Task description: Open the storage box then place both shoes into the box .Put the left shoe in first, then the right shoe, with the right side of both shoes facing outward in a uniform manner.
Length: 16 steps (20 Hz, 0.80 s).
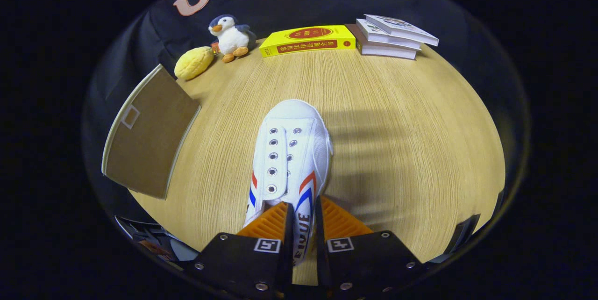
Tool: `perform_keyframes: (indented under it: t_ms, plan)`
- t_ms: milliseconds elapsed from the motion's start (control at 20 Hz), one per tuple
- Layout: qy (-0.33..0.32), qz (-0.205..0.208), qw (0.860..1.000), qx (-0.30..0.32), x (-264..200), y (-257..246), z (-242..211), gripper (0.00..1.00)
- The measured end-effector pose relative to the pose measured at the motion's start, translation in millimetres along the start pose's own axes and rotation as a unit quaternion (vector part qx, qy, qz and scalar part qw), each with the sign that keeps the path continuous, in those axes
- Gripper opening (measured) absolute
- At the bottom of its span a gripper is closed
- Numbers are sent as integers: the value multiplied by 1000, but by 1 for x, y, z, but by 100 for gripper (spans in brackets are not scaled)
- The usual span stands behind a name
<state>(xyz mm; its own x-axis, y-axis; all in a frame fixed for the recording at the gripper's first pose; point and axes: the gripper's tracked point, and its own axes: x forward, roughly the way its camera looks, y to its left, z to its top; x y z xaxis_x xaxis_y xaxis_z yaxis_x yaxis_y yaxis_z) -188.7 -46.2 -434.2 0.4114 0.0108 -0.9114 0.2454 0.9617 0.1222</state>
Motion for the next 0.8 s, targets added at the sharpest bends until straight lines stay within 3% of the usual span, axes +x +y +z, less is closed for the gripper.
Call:
perform_keyframes:
  t_ms: [100, 350, 800]
  plan:
    - [10, 13, 999, 50, -2, 0, -1, 6]
    - [17, 81, 980, 179, -10, 24, 8, 1]
    - [-49, 134, 977, 159, -59, 84, 82, 1]
